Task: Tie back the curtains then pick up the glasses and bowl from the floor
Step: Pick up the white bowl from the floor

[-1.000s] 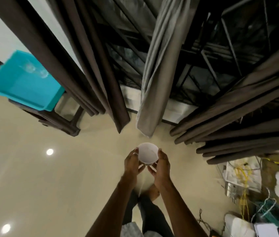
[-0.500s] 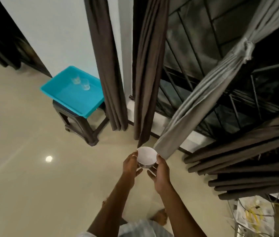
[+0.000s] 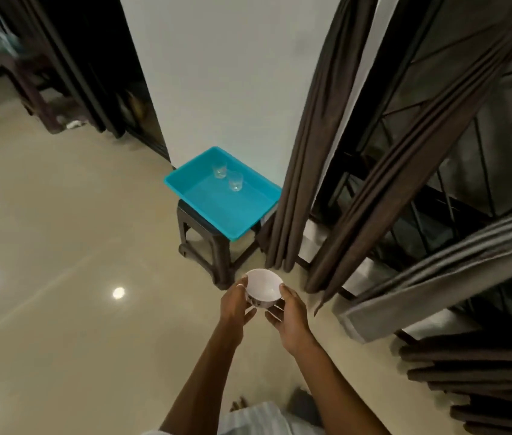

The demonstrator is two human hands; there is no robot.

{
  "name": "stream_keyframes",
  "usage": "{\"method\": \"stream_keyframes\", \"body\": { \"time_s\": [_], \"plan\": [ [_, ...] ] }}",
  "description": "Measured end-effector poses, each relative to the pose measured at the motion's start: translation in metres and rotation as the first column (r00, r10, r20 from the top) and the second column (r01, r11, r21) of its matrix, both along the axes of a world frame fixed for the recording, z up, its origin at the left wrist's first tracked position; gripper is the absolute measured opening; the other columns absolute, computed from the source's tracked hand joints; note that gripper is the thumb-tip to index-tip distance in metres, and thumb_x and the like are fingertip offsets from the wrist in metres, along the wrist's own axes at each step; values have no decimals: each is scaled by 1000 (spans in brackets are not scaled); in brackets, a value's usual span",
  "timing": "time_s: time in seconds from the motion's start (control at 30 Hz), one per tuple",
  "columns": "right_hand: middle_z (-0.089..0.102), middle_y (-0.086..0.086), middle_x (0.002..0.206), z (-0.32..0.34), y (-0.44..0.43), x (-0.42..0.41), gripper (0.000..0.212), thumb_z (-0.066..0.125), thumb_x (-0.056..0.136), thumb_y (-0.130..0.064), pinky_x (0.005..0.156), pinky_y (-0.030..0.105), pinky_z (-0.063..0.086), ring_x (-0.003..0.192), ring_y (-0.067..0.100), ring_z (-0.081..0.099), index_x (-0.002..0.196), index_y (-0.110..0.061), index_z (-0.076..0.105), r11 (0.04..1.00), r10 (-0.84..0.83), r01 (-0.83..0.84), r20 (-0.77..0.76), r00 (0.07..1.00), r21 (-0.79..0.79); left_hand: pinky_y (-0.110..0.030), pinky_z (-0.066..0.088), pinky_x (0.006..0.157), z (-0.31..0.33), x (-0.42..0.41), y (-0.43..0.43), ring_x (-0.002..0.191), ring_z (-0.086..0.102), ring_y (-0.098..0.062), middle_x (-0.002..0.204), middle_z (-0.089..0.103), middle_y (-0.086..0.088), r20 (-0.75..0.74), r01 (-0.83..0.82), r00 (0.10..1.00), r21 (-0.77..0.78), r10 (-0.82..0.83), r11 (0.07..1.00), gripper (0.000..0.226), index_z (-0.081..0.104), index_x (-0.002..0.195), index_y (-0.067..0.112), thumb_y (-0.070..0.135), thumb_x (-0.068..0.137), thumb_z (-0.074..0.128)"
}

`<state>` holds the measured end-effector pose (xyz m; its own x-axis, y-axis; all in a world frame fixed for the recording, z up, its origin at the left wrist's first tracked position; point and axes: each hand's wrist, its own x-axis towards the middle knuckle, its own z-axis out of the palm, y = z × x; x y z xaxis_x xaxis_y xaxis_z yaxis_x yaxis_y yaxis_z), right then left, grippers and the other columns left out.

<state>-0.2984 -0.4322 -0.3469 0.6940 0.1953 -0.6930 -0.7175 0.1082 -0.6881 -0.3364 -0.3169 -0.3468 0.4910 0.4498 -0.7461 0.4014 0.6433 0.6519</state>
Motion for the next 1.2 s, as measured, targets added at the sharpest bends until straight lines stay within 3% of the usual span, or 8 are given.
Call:
{"method": "stream_keyframes", "body": {
  "time_s": [0.2, 0.43, 0.63, 0.77, 0.87, 0.97, 1.03, 1.2],
  "plan": [
    [60, 15, 133, -2, 48, 30, 39, 56, 103, -32, 92, 44, 56, 118, 35, 61, 140, -20, 53, 1000, 19, -19, -12, 1000, -13, -29, 51, 63, -2, 19, 48, 100, 64, -21, 109, 66, 3, 72, 2, 997, 16, -3, 1000, 9, 62, 102, 35, 40, 94, 64],
    [62, 14, 127, -20, 114, 88, 34, 58, 102, -31, 97, 48, 55, 113, 33, 63, 135, -21, 55, 999, 39, -40, -58, 998, -13, -29, 56, 62, -10, 72, 113, 93, 65, -21, 101, 65, -2, -11, 23, 1000, 104, -22, 994, 11, 59, 96, 27, 35, 95, 67],
    [65, 14, 124, -21, 174, 157, 30, 64, 99, -29, 73, 37, 58, 109, 31, 64, 127, -19, 61, 998, 66, -65, -79, 995, 6, -40, 64, 73, -14, 137, 179, 93, 69, -24, 102, 70, -7, -82, 112, 992, 210, -96, 971, 27, 63, 116, 17, 36, 96, 62],
    [66, 16, 125, -20, 194, 202, 34, 65, 98, -26, 72, 37, 59, 111, 35, 65, 130, -14, 61, 1000, 1, -3, -108, 994, -18, -21, 54, 46, -10, 181, 195, 90, 66, -23, 112, 68, -13, -93, 123, 990, 185, -107, 975, 33, 60, 122, 12, 35, 99, 60],
    [66, 18, 125, -23, 200, 227, 34, 64, 99, -26, 79, 41, 59, 109, 35, 65, 130, -13, 62, 999, -42, 38, -120, 992, -36, -15, 46, 37, -7, 213, 205, 84, 61, -18, 121, 64, -17, -124, 188, 979, 230, -163, 955, 36, 58, 124, 7, 34, 101, 57],
    [67, 15, 124, -29, 204, 242, 34, 63, 99, -28, 90, 45, 58, 110, 34, 65, 131, -15, 62, 997, -65, 58, -130, 989, -57, -19, 47, 44, -9, 233, 211, 85, 60, -15, 118, 60, -7, -135, 214, 972, 181, -191, 960, 17, 55, 106, 19, 35, 102, 55],
    [67, 15, 125, -31, 206, 251, 33, 62, 100, -27, 89, 43, 58, 110, 34, 66, 131, -15, 61, 995, -85, 78, -128, 988, -61, -23, 49, 51, -12, 243, 217, 84, 61, -17, 113, 58, -6, -127, 216, 972, 150, -198, 965, 14, 51, 92, 24, 33, 102, 56],
    [65, 17, 130, -39, 219, 276, 30, 56, 103, -26, 84, 40, 56, 112, 34, 65, 131, -15, 60, 991, -118, 110, -125, 985, -74, -31, 52, 62, -32, 277, 240, 86, 65, -20, 109, 62, -7, -147, 324, 941, 123, -306, 938, 12, 56, 92, 21, 27, 102, 55]
  ]
}}
